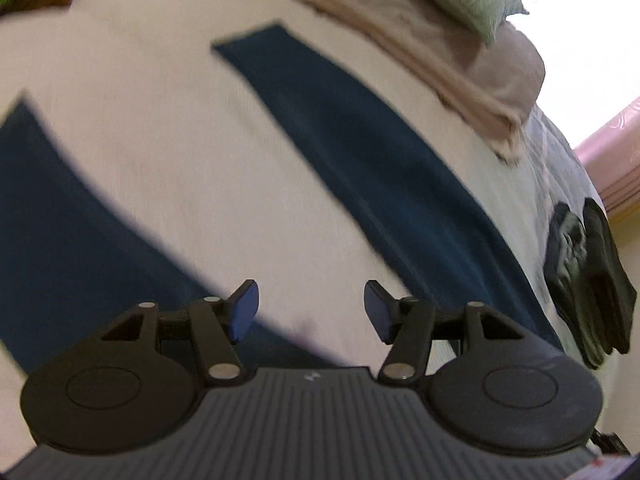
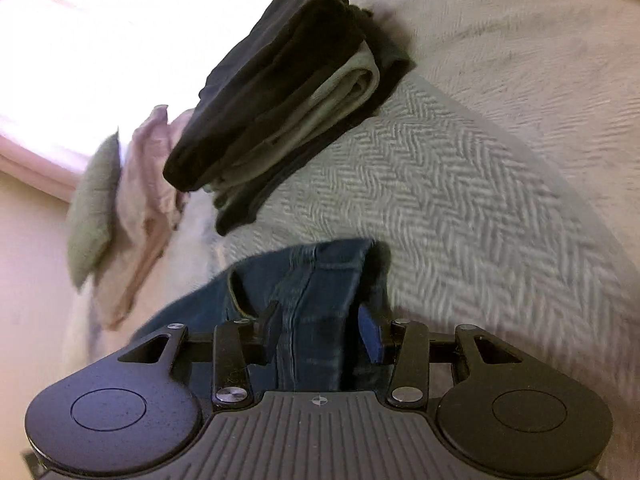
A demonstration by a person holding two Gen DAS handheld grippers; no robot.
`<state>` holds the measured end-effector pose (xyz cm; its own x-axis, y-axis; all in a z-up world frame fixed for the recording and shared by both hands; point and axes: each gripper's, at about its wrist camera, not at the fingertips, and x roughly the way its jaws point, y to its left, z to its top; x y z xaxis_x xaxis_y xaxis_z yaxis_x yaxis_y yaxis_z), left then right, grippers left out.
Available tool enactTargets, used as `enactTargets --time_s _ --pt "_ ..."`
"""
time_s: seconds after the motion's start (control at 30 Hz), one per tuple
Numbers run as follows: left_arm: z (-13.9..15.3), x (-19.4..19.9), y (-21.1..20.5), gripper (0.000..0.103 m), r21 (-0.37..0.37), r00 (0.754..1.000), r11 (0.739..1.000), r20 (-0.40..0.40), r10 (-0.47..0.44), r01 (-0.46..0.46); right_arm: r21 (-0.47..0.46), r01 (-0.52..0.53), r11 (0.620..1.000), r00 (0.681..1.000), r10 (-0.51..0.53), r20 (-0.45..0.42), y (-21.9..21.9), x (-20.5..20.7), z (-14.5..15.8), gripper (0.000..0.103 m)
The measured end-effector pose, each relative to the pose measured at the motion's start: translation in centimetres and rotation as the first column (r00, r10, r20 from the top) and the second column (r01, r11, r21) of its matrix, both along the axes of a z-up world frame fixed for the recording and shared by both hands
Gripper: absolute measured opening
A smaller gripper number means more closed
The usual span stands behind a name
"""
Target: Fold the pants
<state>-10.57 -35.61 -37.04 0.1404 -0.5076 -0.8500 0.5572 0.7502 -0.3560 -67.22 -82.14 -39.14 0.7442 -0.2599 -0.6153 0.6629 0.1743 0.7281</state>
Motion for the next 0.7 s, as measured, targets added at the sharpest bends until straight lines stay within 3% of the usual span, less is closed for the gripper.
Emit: enactTargets --time_s 0.23,0.33,0.4,0.53,0.6,0.63,0.7 --pt "-0.6 -3.7 1.1 0.053 0.03 0.997 0.997 -0.041 0.067 -0.066 0.071 -0.085 0.994 0.993 0.079 0.083 -2.0 0.1 -2.6 0.038" --pt "-0.3 -4.4 1.5 0.053 0.04 0.996 0.996 -0.028 0.085 -0.084 0.092 -0.071 0.993 0.988 0.057 0.142 -2.6 0.2 -3.4 0.023" --pt "-0.4 -4.5 1.6 0.053 0.046 0.994 0.994 -0.024 0.103 -0.102 0.089 -0.06 0.994 0.988 0.046 0.145 -3.3 0.7 -3.7 0.0" --pt "-0.2 -4.9 1.3 0.053 0.061 0.995 0.993 -0.009 0.103 -0.103 -0.048 0.028 0.998 0.999 -0.026 0.045 -3.3 1.2 -0.7 0.0" --pt "0.2 -5.2 1.3 0.053 0.07 0.996 0.994 0.028 0.084 -0.086 -0.141 0.017 0.99 0.999 -0.023 -0.04 -2.9 1.2 0.1 0.0" --pt "0.1 -5.2 1.4 0.053 0.075 0.996 0.994 0.033 0.081 -0.084 -0.127 0.005 0.992 0.994 -0.019 -0.104 -3.0 1.6 -1.0 0.0" --pt "-0.4 -5.2 1.5 0.053 0.086 0.996 0.992 0.012 0.089 -0.09 0.018 0.048 0.999 0.996 -0.046 -0.081 -3.7 1.6 -4.0 0.0"
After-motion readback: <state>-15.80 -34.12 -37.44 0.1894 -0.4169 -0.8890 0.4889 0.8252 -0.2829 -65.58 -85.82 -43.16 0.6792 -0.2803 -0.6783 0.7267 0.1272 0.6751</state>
